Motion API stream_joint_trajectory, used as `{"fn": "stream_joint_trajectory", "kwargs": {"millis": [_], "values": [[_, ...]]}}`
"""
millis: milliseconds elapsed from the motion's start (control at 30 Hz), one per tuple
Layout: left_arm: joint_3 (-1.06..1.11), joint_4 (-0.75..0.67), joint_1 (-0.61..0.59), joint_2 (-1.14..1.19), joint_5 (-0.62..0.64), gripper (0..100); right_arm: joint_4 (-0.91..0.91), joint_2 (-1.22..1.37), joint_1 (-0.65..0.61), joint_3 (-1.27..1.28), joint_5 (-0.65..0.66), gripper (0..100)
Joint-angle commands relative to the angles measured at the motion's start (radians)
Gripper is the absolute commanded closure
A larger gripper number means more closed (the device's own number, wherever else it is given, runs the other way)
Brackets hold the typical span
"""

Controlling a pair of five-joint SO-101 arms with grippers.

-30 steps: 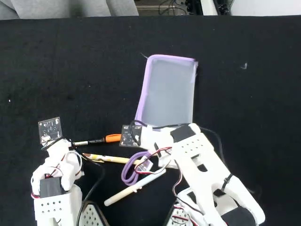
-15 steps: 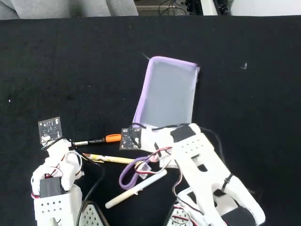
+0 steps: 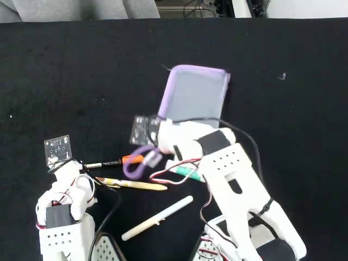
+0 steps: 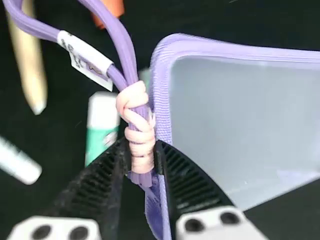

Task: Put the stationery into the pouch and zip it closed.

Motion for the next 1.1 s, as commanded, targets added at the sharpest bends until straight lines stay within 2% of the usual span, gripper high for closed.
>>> {"fn": "stream_joint_trajectory", "kwargs": {"millis": [0,233,533,833,1067], "values": [[0.024,0.005,-0.008,-0.006,-0.002,97,-0.077,-0.001,0.011,-0.084,-0.109,98.7],[0.024,0.005,-0.008,-0.006,-0.002,97,-0.192,-0.002,0.011,-0.114,-0.319,98.7],[0.024,0.005,-0.008,-0.006,-0.002,97,-0.203,-0.079,-0.008,-0.291,-0.546,98.7],[0.024,0.005,-0.008,-0.006,-0.002,97,-0.203,-0.240,-0.184,-0.328,-0.559,98.7],[0.024,0.005,-0.007,-0.006,-0.002,97,-0.252,-0.245,-0.190,-0.323,-0.559,98.7]]}}
